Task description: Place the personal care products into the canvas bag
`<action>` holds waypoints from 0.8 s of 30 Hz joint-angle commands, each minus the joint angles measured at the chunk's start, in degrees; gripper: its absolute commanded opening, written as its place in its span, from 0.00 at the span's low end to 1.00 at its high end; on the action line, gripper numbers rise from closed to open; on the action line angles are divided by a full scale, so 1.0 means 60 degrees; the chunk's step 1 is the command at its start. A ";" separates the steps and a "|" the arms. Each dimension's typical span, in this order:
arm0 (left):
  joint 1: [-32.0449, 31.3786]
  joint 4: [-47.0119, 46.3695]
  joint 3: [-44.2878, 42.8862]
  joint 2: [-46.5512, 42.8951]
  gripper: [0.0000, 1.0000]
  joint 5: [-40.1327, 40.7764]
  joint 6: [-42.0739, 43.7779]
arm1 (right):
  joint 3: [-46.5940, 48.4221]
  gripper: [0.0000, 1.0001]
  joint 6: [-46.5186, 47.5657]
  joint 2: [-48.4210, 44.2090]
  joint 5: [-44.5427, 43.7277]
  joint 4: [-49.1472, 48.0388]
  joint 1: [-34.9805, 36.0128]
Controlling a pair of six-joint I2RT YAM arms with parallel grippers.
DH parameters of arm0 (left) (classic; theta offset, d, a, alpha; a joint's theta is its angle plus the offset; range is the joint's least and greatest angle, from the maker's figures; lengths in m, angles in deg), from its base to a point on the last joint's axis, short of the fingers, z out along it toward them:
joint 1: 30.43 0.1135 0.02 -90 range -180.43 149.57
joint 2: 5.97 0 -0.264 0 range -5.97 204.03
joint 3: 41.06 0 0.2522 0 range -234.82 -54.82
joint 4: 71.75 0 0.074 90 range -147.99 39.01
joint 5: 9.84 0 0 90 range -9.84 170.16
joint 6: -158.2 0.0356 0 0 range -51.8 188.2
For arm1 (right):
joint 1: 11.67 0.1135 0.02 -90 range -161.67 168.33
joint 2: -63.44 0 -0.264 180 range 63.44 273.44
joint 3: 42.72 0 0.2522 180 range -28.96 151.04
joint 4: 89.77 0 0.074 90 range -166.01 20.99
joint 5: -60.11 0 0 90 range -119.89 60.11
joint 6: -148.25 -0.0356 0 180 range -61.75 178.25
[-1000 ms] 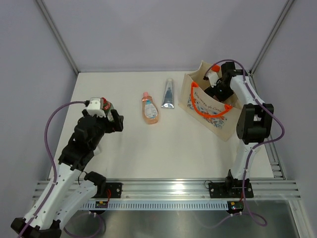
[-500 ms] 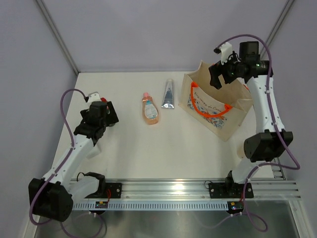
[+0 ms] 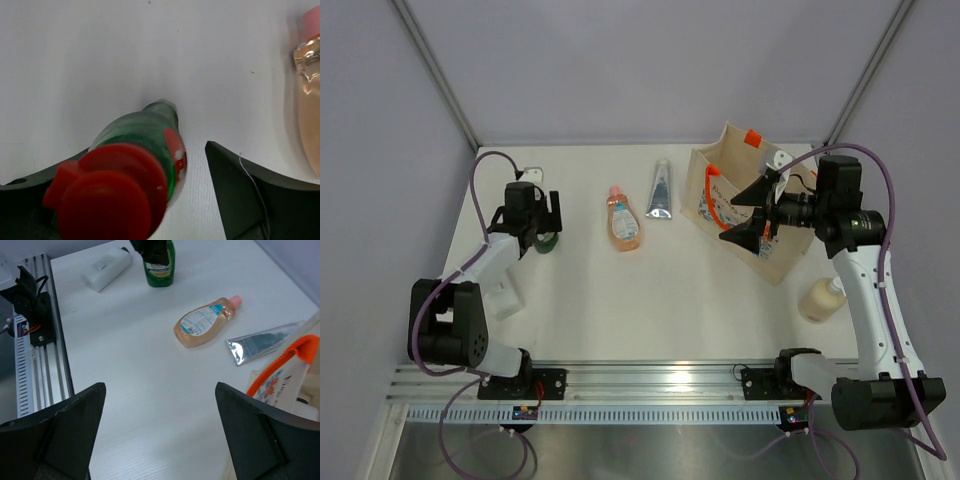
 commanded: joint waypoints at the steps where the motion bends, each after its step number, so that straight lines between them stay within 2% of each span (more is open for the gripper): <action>1: 0.0191 -0.1242 -0.0350 0.0319 0.71 -0.0915 0.0686 | -0.0576 1.00 0.0764 -0.0216 0.1536 -0.0463 0.0026; 2: 0.0191 -0.1286 -0.0321 0.0349 0.66 -0.0843 0.0671 | -0.0649 0.99 0.0926 -0.0245 0.1551 -0.0374 0.0040; 4: 0.0206 -0.1417 -0.0277 0.0335 0.48 -0.0929 0.0656 | -0.0810 0.99 0.1073 -0.0260 0.1595 -0.0242 0.0055; 6: 0.0220 -0.1477 -0.0189 0.0218 0.35 -0.1018 0.0598 | -0.0855 0.99 0.1351 -0.0275 0.1450 0.0006 0.0113; 8: 0.0220 -0.1520 -0.0145 -0.0146 0.21 -0.1967 0.0394 | -0.0840 0.99 0.2152 -0.0289 0.1041 0.0444 0.0566; 9: 0.0220 -0.1578 -0.0145 -0.0309 0.19 -0.2753 0.0103 | -0.0913 0.99 0.2115 -0.0347 0.0270 0.0548 0.0858; 11: 0.0220 -0.1725 -0.0130 -0.0878 0.15 -0.3811 -0.0250 | -0.1103 0.99 0.1895 -0.0392 -0.0714 0.0156 0.1985; 12: 0.0220 -0.1856 -0.0145 -0.1085 0.14 -0.5077 -0.0658 | -0.1220 0.99 0.1909 -0.0319 -0.1430 0.0096 0.2380; 13: 0.0206 -0.1944 -0.0130 -0.1261 0.14 -0.5772 -0.0865 | -0.1308 1.00 0.1779 -0.0275 -0.1640 -0.0108 0.2935; 14: 0.0206 -0.2250 -0.0072 -0.1639 0.12 -0.6388 -0.1012 | -0.1439 0.99 0.1313 -0.0115 -0.1686 -0.0603 0.3115; 15: 0.0206 -0.2485 0.0131 -0.1803 0.11 -0.7713 -0.1463 | -0.1441 1.00 0.1178 0.0017 -0.1599 -0.0738 0.3233; 17: 0.0191 -0.3331 0.0410 -0.2140 0.10 -0.8821 -0.1949 | -0.1237 0.99 0.0363 0.0426 -0.1511 -0.1234 0.3614; 18: 0.0118 -0.3728 0.0803 -0.2475 0.10 -0.9797 -0.2560 | -0.1091 0.99 0.0197 0.0965 -0.1336 -0.1267 0.3731; 19: 0.0045 -0.4153 0.1010 -0.2623 0.10 -1.0213 -0.2914 | -0.0988 1.00 0.0094 0.1217 -0.1334 -0.1340 0.3877; 20: -0.0057 -0.4853 0.1201 -0.2755 0.10 -1.0522 -0.3222 | -0.1030 0.99 -0.0864 0.1408 -0.1552 -0.2225 0.4284; 21: -0.0392 -0.5165 0.1478 -0.2960 0.10 -1.1090 -0.3777 | -0.1103 1.00 -0.1527 0.1700 -0.2265 -0.2770 0.4506; 22: -0.0641 -0.5458 0.1583 -0.3034 0.10 -1.1284 -0.4029 | -0.1147 0.99 -0.2070 0.1848 -0.2721 -0.3312 0.4697; 23: -0.0891 -0.5794 0.1656 -0.3078 0.10 -1.1417 -0.4249 | -0.1177 0.99 -0.3279 0.1980 -0.3234 -0.4217 0.5105; 24: -0.1459 -0.5754 0.1628 -0.3122 0.09 -1.1578 -0.4396 | -0.1148 0.99 -0.3712 0.2228 -0.3949 -0.4530 0.5312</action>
